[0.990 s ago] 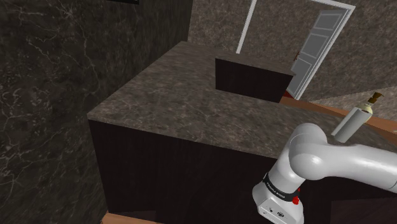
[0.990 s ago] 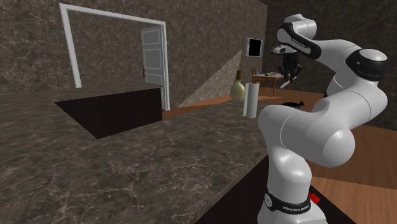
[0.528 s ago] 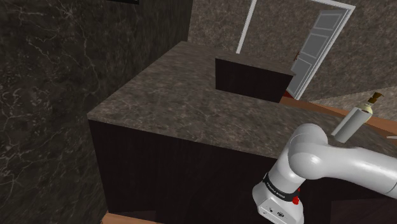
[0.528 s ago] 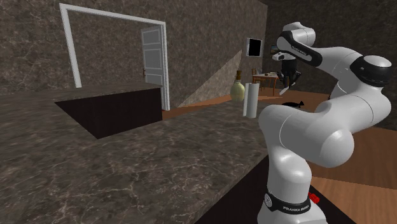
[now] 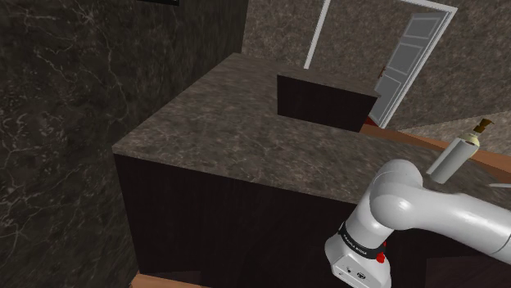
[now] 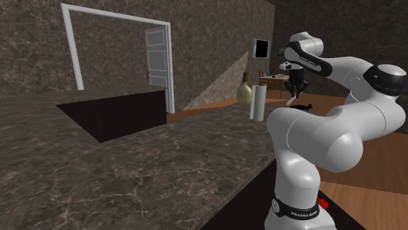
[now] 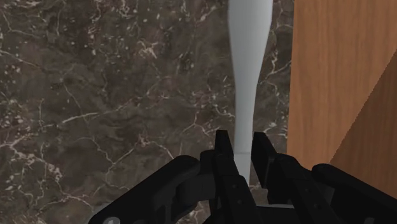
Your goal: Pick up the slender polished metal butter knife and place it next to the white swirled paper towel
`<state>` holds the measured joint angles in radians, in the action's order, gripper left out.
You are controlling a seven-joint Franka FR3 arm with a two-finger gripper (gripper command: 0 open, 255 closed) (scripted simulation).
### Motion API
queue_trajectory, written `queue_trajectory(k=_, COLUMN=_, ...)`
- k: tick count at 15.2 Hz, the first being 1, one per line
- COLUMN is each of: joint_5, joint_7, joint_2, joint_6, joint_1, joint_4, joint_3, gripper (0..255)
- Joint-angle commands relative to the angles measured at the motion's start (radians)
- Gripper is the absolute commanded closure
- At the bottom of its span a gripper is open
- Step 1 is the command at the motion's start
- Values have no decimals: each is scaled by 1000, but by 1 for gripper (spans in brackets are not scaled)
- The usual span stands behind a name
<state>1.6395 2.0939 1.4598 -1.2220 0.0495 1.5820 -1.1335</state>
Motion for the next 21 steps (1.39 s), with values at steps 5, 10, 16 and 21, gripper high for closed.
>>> queue_trajectory(k=5, joint_5=26, joint_7=-20, joint_2=46, joint_6=-34, joint_1=-29, joint_4=61, joint_3=-34, gripper=255)
queue_trajectory(k=10, joint_5=50, joint_7=-31, joint_2=82, joint_6=-63, joint_1=-49, joint_4=101, joint_3=-65, gripper=255)
queue_trajectory(k=16, joint_5=82, joint_7=-42, joint_2=121, joint_6=-98, joint_1=-72, joint_4=141, joint_3=-105, gripper=255)
queue_trajectory(k=21, joint_5=111, joint_7=-49, joint_2=153, joint_6=-128, joint_1=-88, joint_4=169, joint_3=-141, gripper=255)
